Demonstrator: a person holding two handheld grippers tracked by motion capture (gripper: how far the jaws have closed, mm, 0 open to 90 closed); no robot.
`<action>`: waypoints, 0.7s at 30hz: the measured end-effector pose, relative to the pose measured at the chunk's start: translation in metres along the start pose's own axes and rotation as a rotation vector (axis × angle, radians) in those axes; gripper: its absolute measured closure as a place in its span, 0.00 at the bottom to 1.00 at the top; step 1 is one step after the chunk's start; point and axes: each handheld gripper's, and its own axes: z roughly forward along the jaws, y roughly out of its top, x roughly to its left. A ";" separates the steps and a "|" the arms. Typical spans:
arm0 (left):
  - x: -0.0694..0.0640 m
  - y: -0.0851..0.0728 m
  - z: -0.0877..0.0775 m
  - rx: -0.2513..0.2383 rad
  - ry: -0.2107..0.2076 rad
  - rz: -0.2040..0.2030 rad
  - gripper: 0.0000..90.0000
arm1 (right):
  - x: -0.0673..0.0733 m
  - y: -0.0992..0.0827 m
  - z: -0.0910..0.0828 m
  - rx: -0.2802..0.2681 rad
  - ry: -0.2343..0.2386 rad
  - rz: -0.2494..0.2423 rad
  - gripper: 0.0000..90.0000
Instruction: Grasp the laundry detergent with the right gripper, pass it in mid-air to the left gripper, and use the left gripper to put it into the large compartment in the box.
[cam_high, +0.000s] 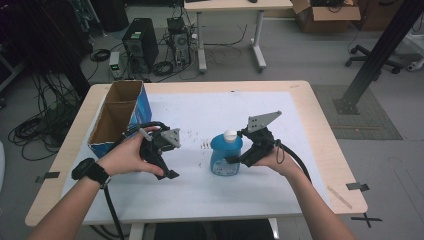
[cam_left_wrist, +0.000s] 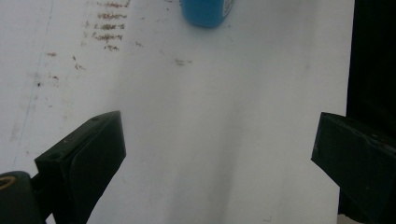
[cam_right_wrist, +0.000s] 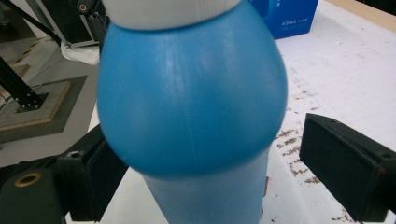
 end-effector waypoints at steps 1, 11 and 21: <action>0.000 0.000 0.000 0.001 -0.001 0.000 0.04 | 0.000 0.000 0.001 0.001 0.001 0.001 0.12; 0.000 0.000 0.000 0.000 -0.004 0.002 0.04 | -0.001 -0.001 0.006 -0.003 0.008 -0.011 0.18; 0.000 0.000 -0.002 -0.002 0.001 0.002 0.04 | -0.002 -0.001 0.008 -0.016 0.022 -0.019 0.27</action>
